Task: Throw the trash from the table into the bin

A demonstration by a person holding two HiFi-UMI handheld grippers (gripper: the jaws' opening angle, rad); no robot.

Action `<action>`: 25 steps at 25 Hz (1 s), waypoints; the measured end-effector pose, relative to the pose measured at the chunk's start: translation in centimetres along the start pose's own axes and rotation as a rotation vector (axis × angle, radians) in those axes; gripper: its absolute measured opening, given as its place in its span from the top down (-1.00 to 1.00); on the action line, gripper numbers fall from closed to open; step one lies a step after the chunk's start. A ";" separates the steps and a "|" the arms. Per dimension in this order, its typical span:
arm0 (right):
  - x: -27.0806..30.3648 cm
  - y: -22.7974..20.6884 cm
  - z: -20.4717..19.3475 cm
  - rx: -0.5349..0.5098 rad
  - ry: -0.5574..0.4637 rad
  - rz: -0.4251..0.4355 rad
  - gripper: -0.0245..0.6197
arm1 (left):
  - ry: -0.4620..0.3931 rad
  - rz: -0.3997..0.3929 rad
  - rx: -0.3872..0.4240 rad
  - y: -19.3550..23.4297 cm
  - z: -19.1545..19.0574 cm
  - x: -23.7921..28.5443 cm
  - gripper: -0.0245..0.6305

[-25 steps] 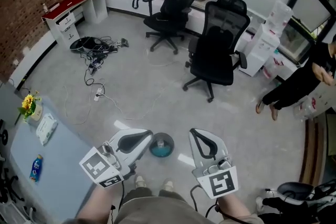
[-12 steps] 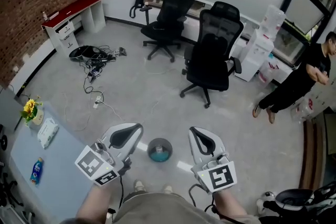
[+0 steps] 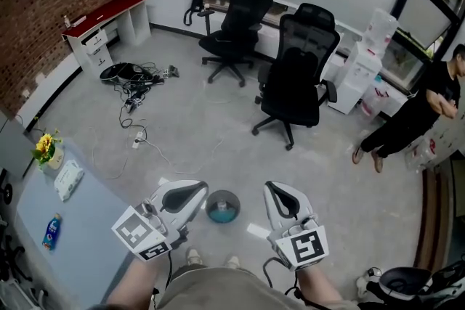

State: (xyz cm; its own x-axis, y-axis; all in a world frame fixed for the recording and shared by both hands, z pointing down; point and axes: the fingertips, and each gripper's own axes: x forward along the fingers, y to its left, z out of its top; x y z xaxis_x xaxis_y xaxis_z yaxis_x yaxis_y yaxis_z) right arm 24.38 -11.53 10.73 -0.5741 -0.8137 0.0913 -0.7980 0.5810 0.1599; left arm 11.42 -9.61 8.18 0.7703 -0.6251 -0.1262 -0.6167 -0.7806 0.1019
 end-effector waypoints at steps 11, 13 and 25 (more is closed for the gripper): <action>-2.2 -0.9 -1.1 0.017 0.033 0.000 0.91 | 0.026 0.014 -0.076 -1.4 -1.3 0.6 0.93; -2.9 -1.4 -1.4 0.021 0.041 -0.002 0.91 | 0.035 0.023 -0.069 -1.9 -1.6 0.9 0.93; -5.1 -2.9 -4.2 0.036 0.044 0.068 0.91 | 0.060 0.085 -0.072 -4.3 -3.9 1.5 0.93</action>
State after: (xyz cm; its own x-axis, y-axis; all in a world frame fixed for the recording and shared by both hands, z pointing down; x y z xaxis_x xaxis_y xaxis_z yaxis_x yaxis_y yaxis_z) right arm 30.40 -9.21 13.97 -0.6192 -0.7720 0.1437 -0.7642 0.6345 0.1161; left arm 15.84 -7.17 11.46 0.7254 -0.6861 -0.0550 -0.6687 -0.7214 0.1801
